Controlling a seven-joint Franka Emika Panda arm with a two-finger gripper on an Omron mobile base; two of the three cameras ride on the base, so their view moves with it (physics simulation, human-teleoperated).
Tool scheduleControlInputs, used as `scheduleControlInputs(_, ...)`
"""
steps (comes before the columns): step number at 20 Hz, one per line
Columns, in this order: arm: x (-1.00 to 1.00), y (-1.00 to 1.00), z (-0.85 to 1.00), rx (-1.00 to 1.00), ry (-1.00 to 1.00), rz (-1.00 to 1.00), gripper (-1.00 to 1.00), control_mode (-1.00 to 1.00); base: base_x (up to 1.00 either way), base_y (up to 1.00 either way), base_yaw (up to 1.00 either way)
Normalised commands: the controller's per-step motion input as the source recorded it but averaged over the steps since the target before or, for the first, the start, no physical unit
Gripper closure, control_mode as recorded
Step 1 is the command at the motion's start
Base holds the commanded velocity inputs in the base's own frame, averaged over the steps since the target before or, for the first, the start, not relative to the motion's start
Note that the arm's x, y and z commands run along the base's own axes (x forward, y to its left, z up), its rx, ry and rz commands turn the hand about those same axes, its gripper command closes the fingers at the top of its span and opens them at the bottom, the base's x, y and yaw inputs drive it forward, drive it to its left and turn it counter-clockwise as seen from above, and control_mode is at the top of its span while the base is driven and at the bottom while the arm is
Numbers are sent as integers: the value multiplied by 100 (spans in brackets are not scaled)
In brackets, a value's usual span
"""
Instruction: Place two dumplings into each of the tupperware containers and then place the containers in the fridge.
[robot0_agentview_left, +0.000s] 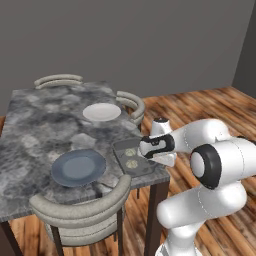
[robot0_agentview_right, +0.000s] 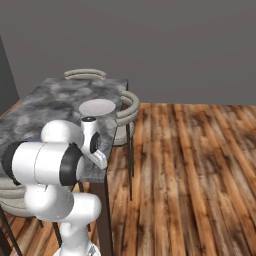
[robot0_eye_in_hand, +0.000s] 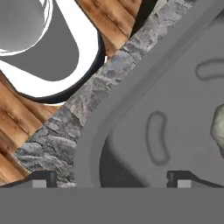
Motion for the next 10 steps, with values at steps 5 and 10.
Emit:
scheduleControlInputs(5, 21, 14, -39, 3, 5, -31, -100, -100, 0, 0, 0)
scheduleControlInputs(10, 13, 87, -54, 0, 1, -22, 100, -100, 0, 0, 0)
